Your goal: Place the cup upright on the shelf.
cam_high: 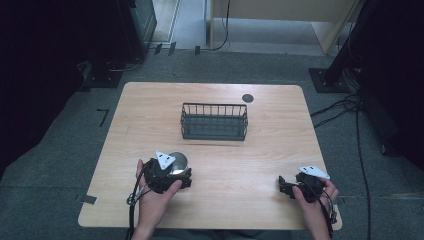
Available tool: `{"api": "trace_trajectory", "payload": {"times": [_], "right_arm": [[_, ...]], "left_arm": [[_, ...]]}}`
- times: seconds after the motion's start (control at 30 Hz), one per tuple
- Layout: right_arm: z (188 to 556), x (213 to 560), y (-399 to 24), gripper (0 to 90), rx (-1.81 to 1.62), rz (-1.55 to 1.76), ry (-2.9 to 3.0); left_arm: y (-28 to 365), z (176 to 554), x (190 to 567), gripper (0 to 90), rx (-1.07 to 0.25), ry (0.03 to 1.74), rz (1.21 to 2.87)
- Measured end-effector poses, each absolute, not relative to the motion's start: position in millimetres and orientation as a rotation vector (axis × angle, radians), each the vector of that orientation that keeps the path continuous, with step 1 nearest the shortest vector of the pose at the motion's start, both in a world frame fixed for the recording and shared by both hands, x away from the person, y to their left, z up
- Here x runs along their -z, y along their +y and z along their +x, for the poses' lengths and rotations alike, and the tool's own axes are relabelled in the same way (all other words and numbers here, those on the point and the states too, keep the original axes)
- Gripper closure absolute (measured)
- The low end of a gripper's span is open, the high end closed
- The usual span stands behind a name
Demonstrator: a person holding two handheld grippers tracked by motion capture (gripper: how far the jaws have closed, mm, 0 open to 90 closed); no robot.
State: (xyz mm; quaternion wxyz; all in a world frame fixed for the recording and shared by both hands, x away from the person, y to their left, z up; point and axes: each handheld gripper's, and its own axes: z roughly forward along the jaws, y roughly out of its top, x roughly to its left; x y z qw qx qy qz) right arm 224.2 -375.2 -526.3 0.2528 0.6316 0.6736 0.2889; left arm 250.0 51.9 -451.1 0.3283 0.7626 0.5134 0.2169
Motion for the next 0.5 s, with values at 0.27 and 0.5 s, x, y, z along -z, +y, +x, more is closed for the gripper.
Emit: {"api": "trace_trajectory", "payload": {"times": [0.27,0.5], "right_arm": [[224,526,-375,0.0,-0.785,1.717,1.832],[224,526,-375,0.0,-0.785,1.716,1.832]], "left_arm": [[47,255,463,4.7,-0.608,1.388,2.029],[43,257,468,15.4,-0.663,1.394,2.061]]}}
